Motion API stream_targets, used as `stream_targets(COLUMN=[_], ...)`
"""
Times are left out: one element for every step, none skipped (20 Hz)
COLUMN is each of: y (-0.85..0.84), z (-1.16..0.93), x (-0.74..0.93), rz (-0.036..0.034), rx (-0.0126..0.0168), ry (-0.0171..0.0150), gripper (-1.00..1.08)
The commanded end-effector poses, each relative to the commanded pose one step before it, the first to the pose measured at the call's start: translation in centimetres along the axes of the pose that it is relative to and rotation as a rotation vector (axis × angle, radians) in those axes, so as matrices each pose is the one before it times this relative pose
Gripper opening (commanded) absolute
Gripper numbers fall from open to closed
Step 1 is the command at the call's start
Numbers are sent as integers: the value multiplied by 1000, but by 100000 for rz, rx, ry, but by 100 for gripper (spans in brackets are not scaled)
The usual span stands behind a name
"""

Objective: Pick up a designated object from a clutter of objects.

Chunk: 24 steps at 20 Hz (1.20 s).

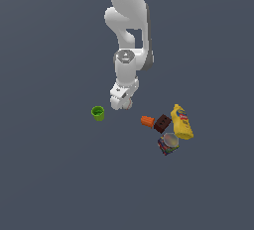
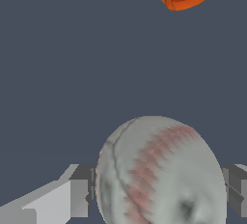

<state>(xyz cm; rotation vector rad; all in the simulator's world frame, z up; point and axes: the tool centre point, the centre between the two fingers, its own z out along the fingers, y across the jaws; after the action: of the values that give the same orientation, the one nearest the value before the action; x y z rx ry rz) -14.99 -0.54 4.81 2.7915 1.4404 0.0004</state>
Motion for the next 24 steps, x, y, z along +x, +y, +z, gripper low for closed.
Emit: stream_targets(y=[-20, 0, 0, 0, 0, 0, 24, 5, 14, 24, 33, 42, 52, 62, 71, 81, 92, 102, 113, 123, 135, 145, 157, 169], z=[38, 0, 0, 0, 0, 0, -31, -17, -51, -85, -120, -154, -189, -223, -259, -294, -330, -364, -403, -440, -478, -516, -557, -597], x=[23, 0, 0, 0, 0, 0, -12, 11, 34, 58, 81, 104, 127, 151, 174, 198, 222, 246, 270, 295, 320, 347, 372, 400], rz=[-70, 0, 0, 0, 0, 0, 58, 0, 0, 0, 0, 0, 0, 0, 0, 0, 0, 7, 0, 0, 0, 5, 0, 0], rx=[39, 0, 0, 0, 0, 0, -43, 0, 0, 0, 0, 0, 0, 0, 0, 0, 0, -24, 0, 0, 0, -28, 0, 0], ry=[-17, 0, 0, 0, 0, 0, 44, 0, 0, 0, 0, 0, 0, 0, 0, 0, 0, -42, 0, 0, 0, -40, 0, 0], gripper=[-100, -100, -100, -100, -100, -100, -100, -100, -100, -100, -100, -100, -100, -100, -100, -100, -100, -100, -100, -100, -100, -100, -100, -100])
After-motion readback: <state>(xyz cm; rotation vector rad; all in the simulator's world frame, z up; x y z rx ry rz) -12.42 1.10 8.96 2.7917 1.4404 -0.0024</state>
